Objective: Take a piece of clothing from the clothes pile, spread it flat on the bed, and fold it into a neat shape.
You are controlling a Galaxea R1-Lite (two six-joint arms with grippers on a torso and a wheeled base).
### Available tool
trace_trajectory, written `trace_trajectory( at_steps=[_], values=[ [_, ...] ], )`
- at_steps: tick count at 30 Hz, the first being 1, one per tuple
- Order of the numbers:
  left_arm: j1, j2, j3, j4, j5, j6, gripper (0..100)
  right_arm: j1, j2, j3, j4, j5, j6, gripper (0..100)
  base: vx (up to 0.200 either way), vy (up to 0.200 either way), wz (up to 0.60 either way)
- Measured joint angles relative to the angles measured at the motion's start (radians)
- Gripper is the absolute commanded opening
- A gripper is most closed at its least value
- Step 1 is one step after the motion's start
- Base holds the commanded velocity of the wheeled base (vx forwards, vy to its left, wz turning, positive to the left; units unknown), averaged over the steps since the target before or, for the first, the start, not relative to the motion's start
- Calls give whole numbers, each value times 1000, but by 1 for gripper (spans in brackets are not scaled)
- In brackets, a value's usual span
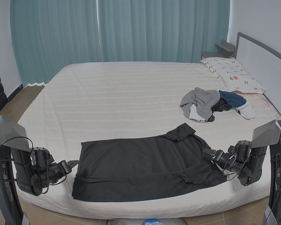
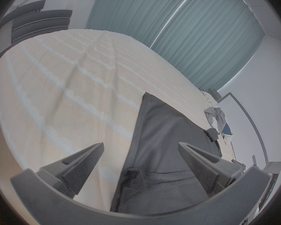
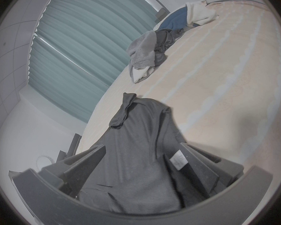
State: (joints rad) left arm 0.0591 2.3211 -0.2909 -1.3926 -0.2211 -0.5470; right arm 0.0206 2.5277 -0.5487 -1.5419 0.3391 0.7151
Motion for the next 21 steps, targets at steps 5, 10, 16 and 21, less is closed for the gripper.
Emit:
trace_trajectory(
  at_steps=[5, 10, 16, 21],
  values=[
    [-9, 0, -4, 0, 6, -35, 100, 28, -29, -15, 10, -33, 1, 100, 0, 0, 0],
    [-39, 0, -4, -1, 12, -80, 100, 70, -48, -89, 82, -101, -1, 100, 0, 0, 0],
    [-71, 0, -5, -1, 18, -130, 100, 126, -54, -239, 282, -156, -7, 100, 0, 0, 0],
    [-84, 3, -10, -1, 30, -145, 100, 172, -39, -415, 449, -178, -9, 100, 0, 0, 0]
  ],
)
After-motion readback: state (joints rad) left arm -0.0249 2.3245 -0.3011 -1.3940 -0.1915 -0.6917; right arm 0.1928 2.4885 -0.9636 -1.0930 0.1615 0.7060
